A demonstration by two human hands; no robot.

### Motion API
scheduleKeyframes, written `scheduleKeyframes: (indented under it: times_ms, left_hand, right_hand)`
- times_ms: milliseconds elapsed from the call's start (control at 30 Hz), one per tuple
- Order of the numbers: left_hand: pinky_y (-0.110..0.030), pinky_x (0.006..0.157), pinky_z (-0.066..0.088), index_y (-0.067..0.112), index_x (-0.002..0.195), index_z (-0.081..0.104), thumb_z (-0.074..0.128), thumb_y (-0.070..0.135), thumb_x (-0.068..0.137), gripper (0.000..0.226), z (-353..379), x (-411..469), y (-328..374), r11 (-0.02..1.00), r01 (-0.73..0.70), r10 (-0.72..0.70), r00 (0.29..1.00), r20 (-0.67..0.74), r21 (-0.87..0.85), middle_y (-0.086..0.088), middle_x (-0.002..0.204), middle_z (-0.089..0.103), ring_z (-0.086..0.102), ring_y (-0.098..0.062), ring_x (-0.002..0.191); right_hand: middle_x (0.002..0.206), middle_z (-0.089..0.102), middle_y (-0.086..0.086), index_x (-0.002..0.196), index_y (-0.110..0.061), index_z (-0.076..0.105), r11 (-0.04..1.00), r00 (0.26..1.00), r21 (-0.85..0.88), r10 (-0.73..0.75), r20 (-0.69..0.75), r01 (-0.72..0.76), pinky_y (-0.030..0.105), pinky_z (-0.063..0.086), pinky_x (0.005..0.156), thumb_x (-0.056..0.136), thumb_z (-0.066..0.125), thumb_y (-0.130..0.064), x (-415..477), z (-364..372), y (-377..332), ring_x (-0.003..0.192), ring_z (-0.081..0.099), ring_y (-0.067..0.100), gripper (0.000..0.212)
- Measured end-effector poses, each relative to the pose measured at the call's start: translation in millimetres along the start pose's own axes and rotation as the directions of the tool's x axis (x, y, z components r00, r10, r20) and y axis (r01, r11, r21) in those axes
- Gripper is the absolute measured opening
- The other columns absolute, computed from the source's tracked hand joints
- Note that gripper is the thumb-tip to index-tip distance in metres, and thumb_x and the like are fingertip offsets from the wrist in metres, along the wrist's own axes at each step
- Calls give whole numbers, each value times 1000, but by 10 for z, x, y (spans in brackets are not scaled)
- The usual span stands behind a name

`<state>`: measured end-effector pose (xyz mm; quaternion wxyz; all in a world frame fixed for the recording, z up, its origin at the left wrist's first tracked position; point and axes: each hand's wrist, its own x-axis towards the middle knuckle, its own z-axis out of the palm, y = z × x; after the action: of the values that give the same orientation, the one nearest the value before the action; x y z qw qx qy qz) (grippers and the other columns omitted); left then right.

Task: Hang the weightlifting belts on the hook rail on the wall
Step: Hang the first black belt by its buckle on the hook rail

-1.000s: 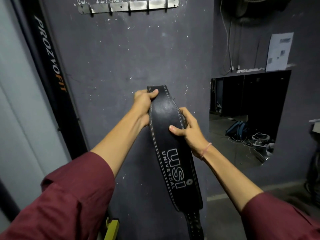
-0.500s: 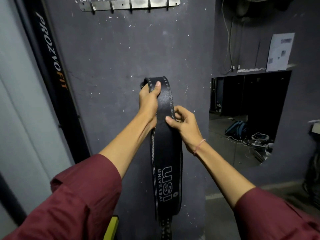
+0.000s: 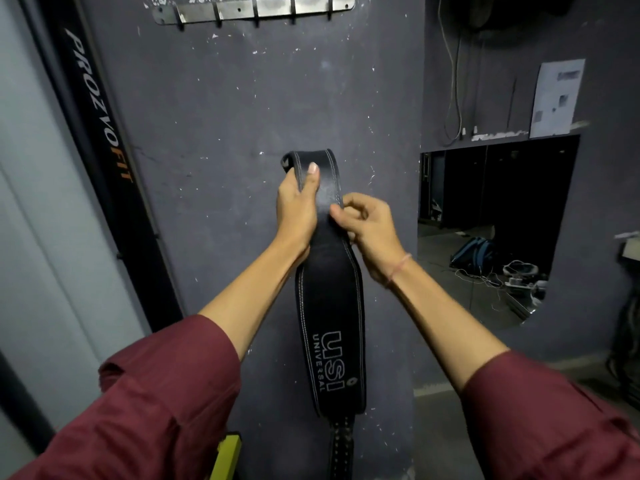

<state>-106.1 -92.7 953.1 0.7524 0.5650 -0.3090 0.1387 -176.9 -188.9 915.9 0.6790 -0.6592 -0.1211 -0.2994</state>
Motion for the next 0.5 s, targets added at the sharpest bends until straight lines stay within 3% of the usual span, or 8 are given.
scheduleKeyframes:
  times_ms: [33,100,167,233,367,433,500]
  left_hand:
    - [-43,85,54,15,98,65,53,33,101,22,11,-14,-34,1000,4,-4,1000,-8,10,-4,89,72,66,-21,86]
    - [-49,89,56,17,99,65,51,44,99,32,-8,12,-136,999,-4,4,1000,-3,51,-11,96,73,69,-32,92]
    - [-41,84,52,20,88,61,45,43,102,31,-35,12,-180,996,-18,20,999,-29,86,-2,85,66,62,-23,81]
    - [-34,76,43,23,81,52,39,42,104,33,-34,-32,-225,994,-15,20,998,-54,106,2,78,50,47,-12,75]
    - [-30,65,35,22,75,41,37,37,106,35,8,-112,-351,991,-16,20,999,-34,130,3,71,36,36,-7,65]
    - [-34,69,41,15,83,51,38,38,106,35,39,-126,-368,992,-25,21,999,31,122,0,75,47,45,-11,72]
    - [-35,80,49,9,98,59,38,38,106,36,63,-160,-354,994,-47,37,995,93,102,-3,88,60,56,-13,83]
  right_hand:
    - [53,43,-6,70,-13,50,1000,1000,-24,-16,9,16,12,35,47,91,64,-1,65,-3,-64,49,40,1,29]
    - [59,58,-7,75,-10,56,1000,998,-26,9,60,-8,10,46,53,91,60,11,-25,-19,14,54,54,-2,26]
    - [89,73,3,99,6,64,998,994,-38,52,100,-48,18,55,75,86,61,16,-279,-62,325,80,67,6,17]
    - [107,70,15,113,12,62,994,989,-38,105,104,-102,25,56,87,83,65,15,-530,-138,615,95,66,15,30]
    - [95,69,-1,104,-5,64,990,993,-100,105,59,-98,28,52,88,89,65,5,-457,-156,557,89,63,8,18]
    - [86,65,-13,103,-10,60,996,999,-85,43,12,-42,19,49,80,97,57,-4,-241,-109,321,80,59,-4,9]
    - [91,68,-7,110,-5,60,997,999,-77,7,-31,-10,18,53,73,100,52,-3,-5,-70,91,81,65,1,13]
